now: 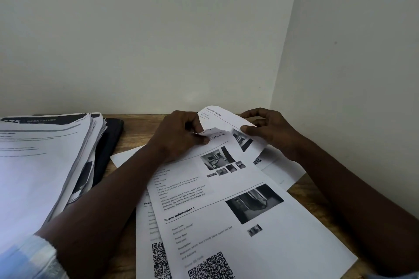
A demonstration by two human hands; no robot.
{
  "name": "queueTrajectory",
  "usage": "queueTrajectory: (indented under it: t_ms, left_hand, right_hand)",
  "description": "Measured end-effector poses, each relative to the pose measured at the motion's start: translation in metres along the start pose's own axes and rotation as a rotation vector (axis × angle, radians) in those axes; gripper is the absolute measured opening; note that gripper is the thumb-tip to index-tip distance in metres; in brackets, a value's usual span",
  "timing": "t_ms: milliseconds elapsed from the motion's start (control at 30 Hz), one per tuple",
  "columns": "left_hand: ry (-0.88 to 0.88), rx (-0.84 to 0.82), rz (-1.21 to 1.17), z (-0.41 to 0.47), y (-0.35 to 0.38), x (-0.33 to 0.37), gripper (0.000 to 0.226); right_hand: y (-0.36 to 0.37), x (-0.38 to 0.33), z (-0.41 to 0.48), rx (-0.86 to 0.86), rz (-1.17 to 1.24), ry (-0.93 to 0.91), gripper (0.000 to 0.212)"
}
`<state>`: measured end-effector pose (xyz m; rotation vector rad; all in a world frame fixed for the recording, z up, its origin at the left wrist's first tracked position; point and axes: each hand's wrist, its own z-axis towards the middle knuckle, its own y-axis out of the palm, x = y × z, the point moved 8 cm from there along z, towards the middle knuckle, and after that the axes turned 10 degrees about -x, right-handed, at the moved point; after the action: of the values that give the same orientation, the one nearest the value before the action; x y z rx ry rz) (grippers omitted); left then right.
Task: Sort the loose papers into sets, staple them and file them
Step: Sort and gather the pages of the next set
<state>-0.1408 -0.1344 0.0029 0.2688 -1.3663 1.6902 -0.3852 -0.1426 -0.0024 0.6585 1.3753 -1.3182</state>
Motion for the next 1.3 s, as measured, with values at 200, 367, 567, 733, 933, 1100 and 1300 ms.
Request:
queueTrajectory:
  t_ms: [200, 367, 567, 733, 933, 1100, 1300]
  left_hand:
    - [0.058, 0.013, 0.088, 0.001, 0.000, 0.001, 0.044]
    - [0.066, 0.002, 0.128, -0.002, -0.002, 0.003, 0.032]
    - [0.078, -0.114, 0.186, -0.004, 0.004, 0.014, 0.013]
    - [0.085, -0.162, 0.204, -0.008, 0.007, 0.016, 0.023]
    - [0.102, -0.134, 0.203, -0.008, 0.003, 0.020, 0.026]
    - [0.192, -0.055, 0.331, -0.010, -0.002, 0.035, 0.028]
    - [0.425, -0.035, 0.519, -0.014, -0.007, 0.082, 0.027]
  right_hand:
    - [-0.004, 0.001, -0.002, -0.020, 0.073, 0.119, 0.029]
    - [0.010, 0.003, -0.004, -0.183, 0.224, 0.101, 0.033]
    - [0.032, -0.002, -0.002, -0.198, 0.206, 0.030, 0.031]
    - [0.044, -0.003, -0.005, -0.405, 0.387, 0.102, 0.045]
    - [0.036, -0.007, -0.017, -0.612, 0.360, 0.100, 0.085]
    - [-0.004, -0.002, 0.000, -0.039, 0.198, 0.064, 0.047]
    - [-0.018, -0.031, -0.008, 0.113, 0.078, -0.161, 0.012]
